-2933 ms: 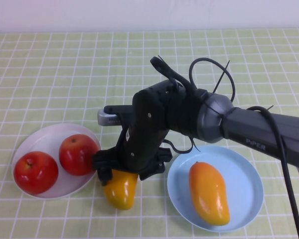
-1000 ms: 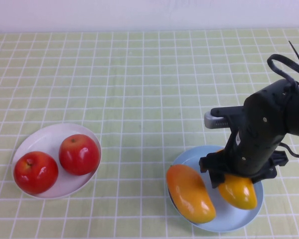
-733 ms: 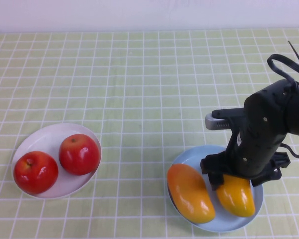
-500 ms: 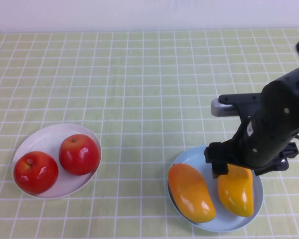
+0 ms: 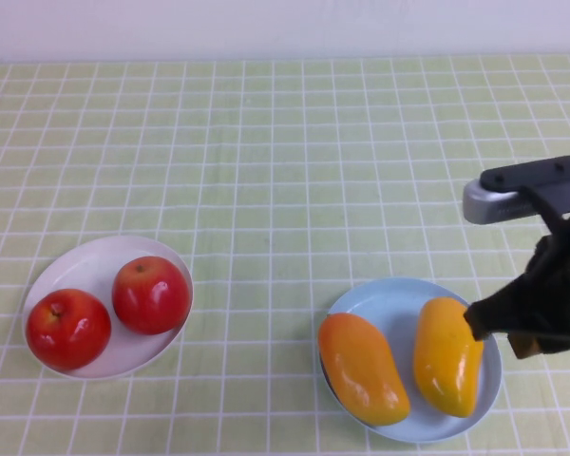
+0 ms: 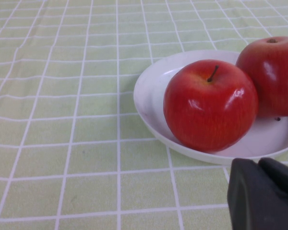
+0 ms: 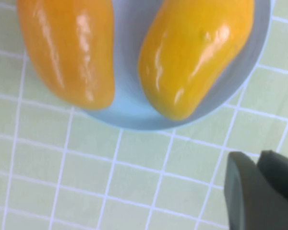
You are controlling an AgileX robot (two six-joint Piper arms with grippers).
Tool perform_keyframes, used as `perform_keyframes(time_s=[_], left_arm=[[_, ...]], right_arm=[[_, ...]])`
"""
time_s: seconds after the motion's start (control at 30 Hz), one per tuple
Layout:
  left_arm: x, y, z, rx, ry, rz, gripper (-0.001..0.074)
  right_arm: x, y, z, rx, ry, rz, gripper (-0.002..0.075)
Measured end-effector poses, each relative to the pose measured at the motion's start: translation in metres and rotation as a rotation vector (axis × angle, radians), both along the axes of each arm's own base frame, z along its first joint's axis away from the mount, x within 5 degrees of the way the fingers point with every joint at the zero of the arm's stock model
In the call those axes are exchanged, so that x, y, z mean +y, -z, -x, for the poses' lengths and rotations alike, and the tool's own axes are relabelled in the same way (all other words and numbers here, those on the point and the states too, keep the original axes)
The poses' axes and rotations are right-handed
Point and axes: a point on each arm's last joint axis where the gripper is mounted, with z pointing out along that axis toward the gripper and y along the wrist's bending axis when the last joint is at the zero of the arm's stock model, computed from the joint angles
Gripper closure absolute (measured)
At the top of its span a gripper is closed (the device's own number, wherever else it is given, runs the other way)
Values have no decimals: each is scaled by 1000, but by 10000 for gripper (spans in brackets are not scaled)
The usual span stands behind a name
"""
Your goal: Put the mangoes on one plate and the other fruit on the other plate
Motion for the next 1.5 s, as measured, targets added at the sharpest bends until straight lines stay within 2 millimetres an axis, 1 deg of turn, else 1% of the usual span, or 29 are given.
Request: perform_keyframes(time_s=[0.13, 0.3, 0.37, 0.47, 0.63, 0.73, 0.77, 0.83, 0.93, 1.03, 1.13, 1.2, 1.33, 1.4, 1.5], left_arm=[[0, 0, 0, 0, 0, 0, 736], [0, 0, 0, 0, 0, 0, 736], [0, 0, 0, 0, 0, 0, 736], [0, 0, 0, 0, 0, 0, 736], [0, 0, 0, 0, 0, 0, 736], [0, 0, 0, 0, 0, 0, 736], [0, 0, 0, 0, 0, 0, 736], [0, 0, 0, 0, 0, 0, 736], [0, 0, 0, 0, 0, -2, 736], [0, 0, 0, 0, 0, -2, 736], [0, 0, 0, 0, 0, -2, 736], [0, 0, 0, 0, 0, -2, 736], [0, 0, 0, 0, 0, -2, 736], [0, 0, 0, 0, 0, -2, 736], [0, 0, 0, 0, 0, -2, 736]], right_arm=[[-7, -16, 17, -53, -86, -55, 731], [-17, -38, 39, -115, -202, -106, 739], [-21, -43, 45, -147, -247, -107, 739], [-25, -42, 48, -207, -279, -101, 740], [-29, -32, 46, -329, -285, -104, 741], [-36, -19, 45, -458, -270, -123, 741], [-42, -15, 45, -501, -246, -134, 741], [-55, -1, 46, -593, -184, -158, 741], [-82, 22, 54, -736, -52, -178, 741], [-105, 49, 72, -894, 59, -179, 741], [-121, 72, 93, -1016, 145, -167, 741], [-128, 86, 107, -1084, 189, -155, 741], [-134, 107, 127, -1182, 248, -149, 741], [-136, 110, 133, -1232, 259, -149, 741], [-136, 107, 141, -1315, 269, -167, 741]])
